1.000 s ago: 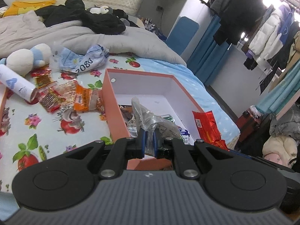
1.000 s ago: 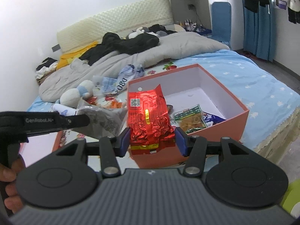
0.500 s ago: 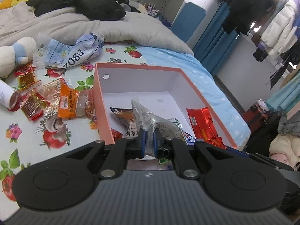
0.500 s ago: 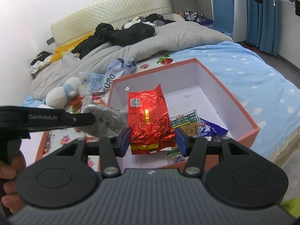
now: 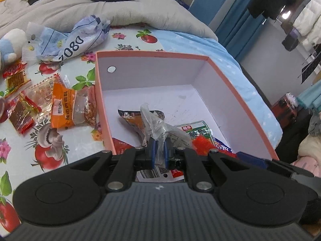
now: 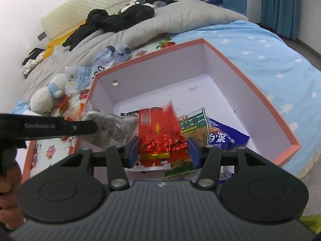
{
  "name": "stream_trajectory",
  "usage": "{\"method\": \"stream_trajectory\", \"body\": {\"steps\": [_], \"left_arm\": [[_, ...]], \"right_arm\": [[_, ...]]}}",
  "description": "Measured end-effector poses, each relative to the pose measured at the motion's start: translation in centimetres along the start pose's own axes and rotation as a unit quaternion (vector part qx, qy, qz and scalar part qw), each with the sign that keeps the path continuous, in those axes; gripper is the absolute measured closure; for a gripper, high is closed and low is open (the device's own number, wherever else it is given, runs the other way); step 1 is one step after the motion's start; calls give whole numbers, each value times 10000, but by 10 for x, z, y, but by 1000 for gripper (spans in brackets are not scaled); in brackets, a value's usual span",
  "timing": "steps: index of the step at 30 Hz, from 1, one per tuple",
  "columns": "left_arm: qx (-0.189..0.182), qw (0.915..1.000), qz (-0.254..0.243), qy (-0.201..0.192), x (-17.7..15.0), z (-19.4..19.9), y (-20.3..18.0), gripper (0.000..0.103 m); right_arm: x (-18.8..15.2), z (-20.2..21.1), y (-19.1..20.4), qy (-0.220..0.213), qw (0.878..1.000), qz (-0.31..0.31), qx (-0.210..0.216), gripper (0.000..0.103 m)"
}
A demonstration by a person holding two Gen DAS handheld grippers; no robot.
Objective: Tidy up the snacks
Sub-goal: 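Open both tools to drop the packs into the box, then move both tools back toward the snack pile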
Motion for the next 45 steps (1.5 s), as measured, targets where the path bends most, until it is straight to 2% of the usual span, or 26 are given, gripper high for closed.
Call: {"method": "stream_trajectory", "body": {"steps": [4, 6, 8, 9, 15, 31, 41, 45], "left_arm": [[-94, 9996, 244, 147, -1, -7, 6, 90], [-30, 9994, 276, 195, -1, -9, 9, 78], [29, 9996, 237, 138, 0, -5, 8, 65], [-4, 9997, 216, 90, 2, -2, 6, 62], [77, 9998, -163, -118, 3, 25, -7, 61], [-55, 9974, -257, -672, -33, 127, -26, 61], [-5, 9951, -250, -956, -65, 186, -19, 61], [32, 9926, -131, -1210, -79, 213, -13, 61]], "right_arm": [[3, -7, 0, 28, 10000, 34, -4, 48], [3, -8, -1, 68, 10000, -9, -48, 46], [3, -9, -3, 111, 9999, -53, -120, 37], [2, -8, -4, 109, 9998, -68, -144, 35], [-3, 13, -2, -28, 9999, -141, 10, 35], [-21, 93, 27, -521, 9983, -43, 250, 35], [-39, 134, 55, -802, 9960, 139, 380, 35], [-51, 147, 67, -841, 9952, 238, 442, 35]]}}
Point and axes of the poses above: each gripper's, at about its wrist camera, not at the fingertips, and z roughly against the way its jaws point, y to its left, x to its top, the point moved 7 cm from there along -z, roughly the way its jaws point, and after that the axes turned 6 degrees about -x, right-handed, at the moved point
